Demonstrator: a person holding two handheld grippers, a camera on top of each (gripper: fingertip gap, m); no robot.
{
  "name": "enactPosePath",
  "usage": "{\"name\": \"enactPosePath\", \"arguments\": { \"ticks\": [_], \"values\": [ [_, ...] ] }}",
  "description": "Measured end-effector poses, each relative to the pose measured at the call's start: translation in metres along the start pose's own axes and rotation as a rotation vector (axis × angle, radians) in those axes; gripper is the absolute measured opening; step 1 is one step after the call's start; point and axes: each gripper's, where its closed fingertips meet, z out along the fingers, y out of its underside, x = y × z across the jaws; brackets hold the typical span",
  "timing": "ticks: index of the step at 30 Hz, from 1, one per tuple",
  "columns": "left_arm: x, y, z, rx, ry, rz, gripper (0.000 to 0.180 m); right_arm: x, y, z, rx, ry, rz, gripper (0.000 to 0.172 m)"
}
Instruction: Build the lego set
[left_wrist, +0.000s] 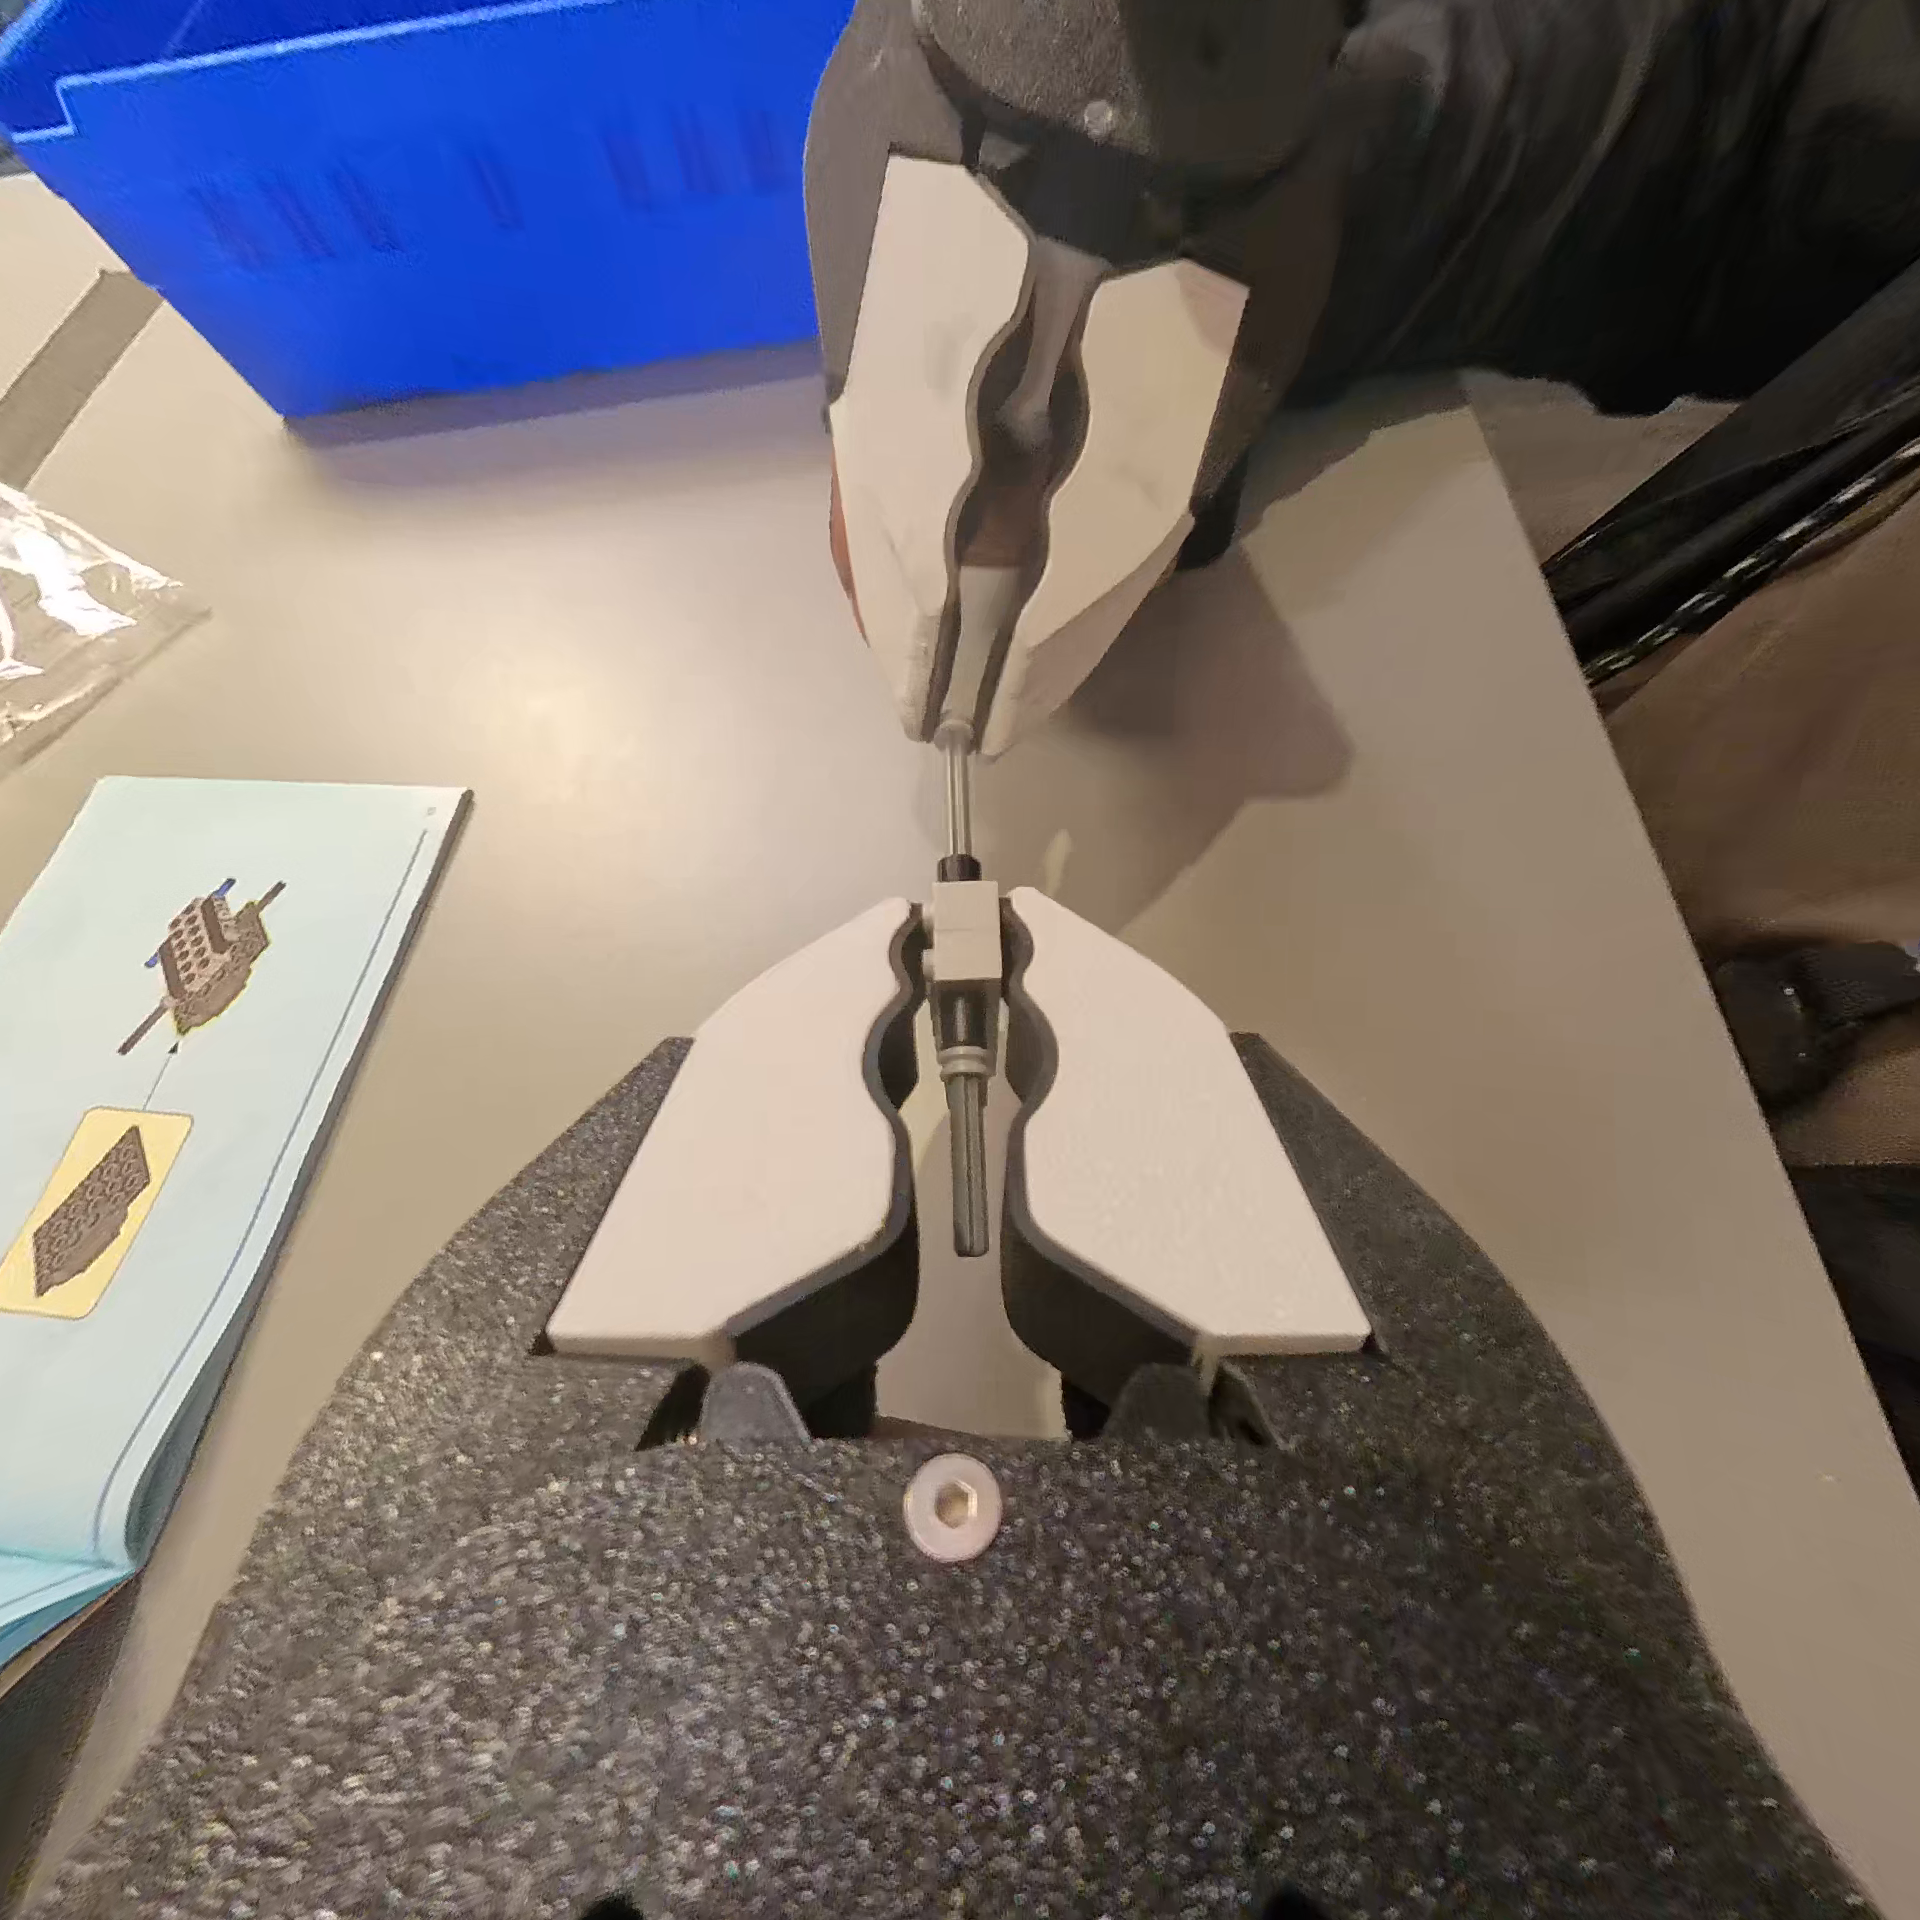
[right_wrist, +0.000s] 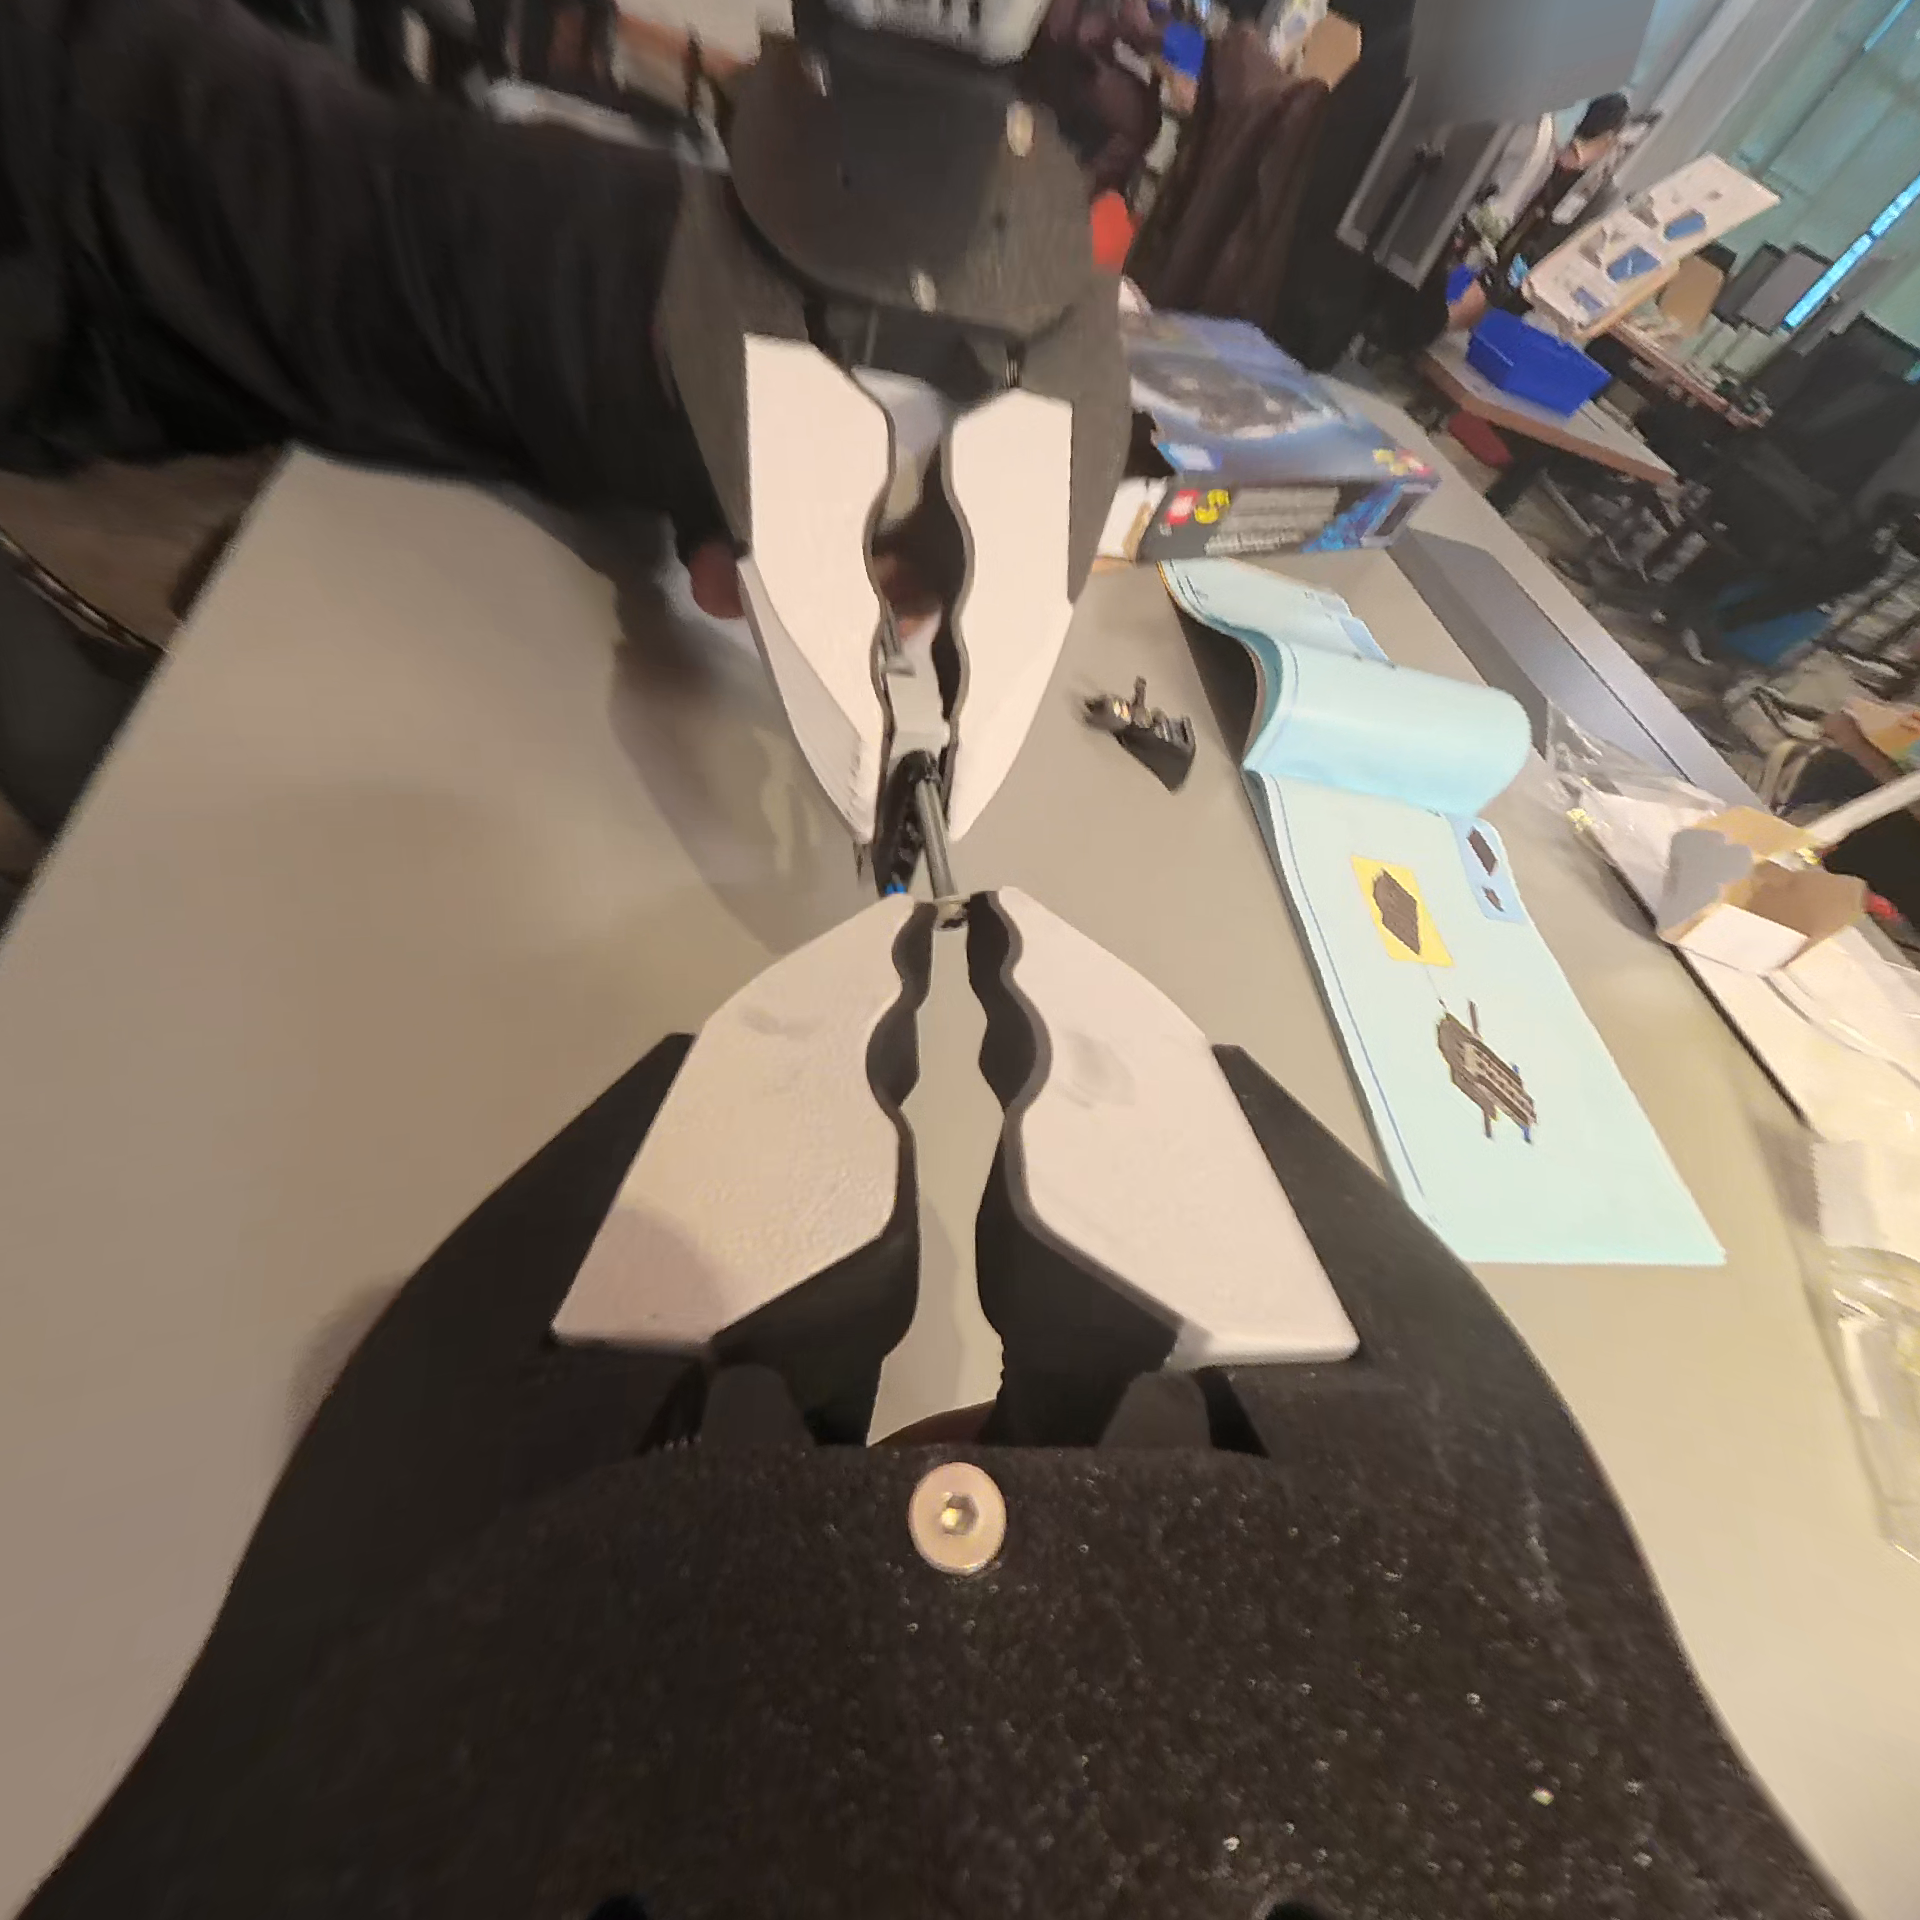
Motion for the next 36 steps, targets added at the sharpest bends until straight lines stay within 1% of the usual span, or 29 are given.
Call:
{"name": "enactPosePath", "arguments": {
  "ticks": [3, 6, 8, 9, 10, 12, 14, 18, 20, 23, 26, 36],
  "values": [
    [-0.003, 0.007, 0.003, -0.069, -0.042, 0.012, 0.012, 0.002, 0.011, 0.006, -0.067, 0.037, -0.040, 0.007],
    [-0.006, 0.010, 0.004, -0.105, -0.073, 0.012, 0.012, 0.002, 0.020, 0.011, -0.116, 0.057, -0.049, 0.006],
    [-0.001, -0.003, 0.004, -0.046, -0.056, -0.004, 0.012, -0.008, 0.026, 0.019, -0.153, 0.021, -0.066, 0.006],
    [0.000, -0.008, 0.006, -0.040, -0.055, -0.050, 0.012, -0.011, 0.027, 0.025, -0.177, 0.036, -0.088, 0.006],
    [-0.005, -0.007, 0.007, -0.073, -0.094, -0.070, 0.012, -0.008, 0.029, 0.031, -0.211, 0.086, -0.102, 0.006],
    [-0.007, -0.004, 0.008, -0.103, -0.125, 0.001, 0.012, -0.005, 0.032, 0.037, -0.248, 0.128, -0.113, 0.007],
    [-0.008, -0.002, 0.006, -0.075, -0.112, -0.033, 0.012, -0.004, 0.032, 0.036, -0.246, 0.139, -0.118, 0.007],
    [-0.016, -0.005, 0.000, 0.017, -0.077, -0.136, 0.012, 0.003, 0.028, 0.033, -0.213, 0.148, -0.051, 0.007],
    [-0.017, -0.002, 0.002, 0.030, -0.059, -0.163, 0.012, 0.004, 0.031, 0.032, -0.229, 0.154, -0.069, 0.007],
    [-0.017, 0.007, 0.006, 0.004, -0.051, -0.161, 0.012, 0.003, 0.039, 0.033, -0.274, 0.159, -0.108, 0.007],
    [-0.016, 0.008, 0.009, -0.011, -0.057, -0.145, 0.012, 0.002, 0.043, 0.033, -0.299, 0.151, -0.097, 0.007],
    [-0.018, 0.008, 0.012, 0.012, -0.055, -0.158, 0.012, 0.004, 0.045, 0.032, -0.310, 0.142, -0.071, 0.007]
  ]
}}
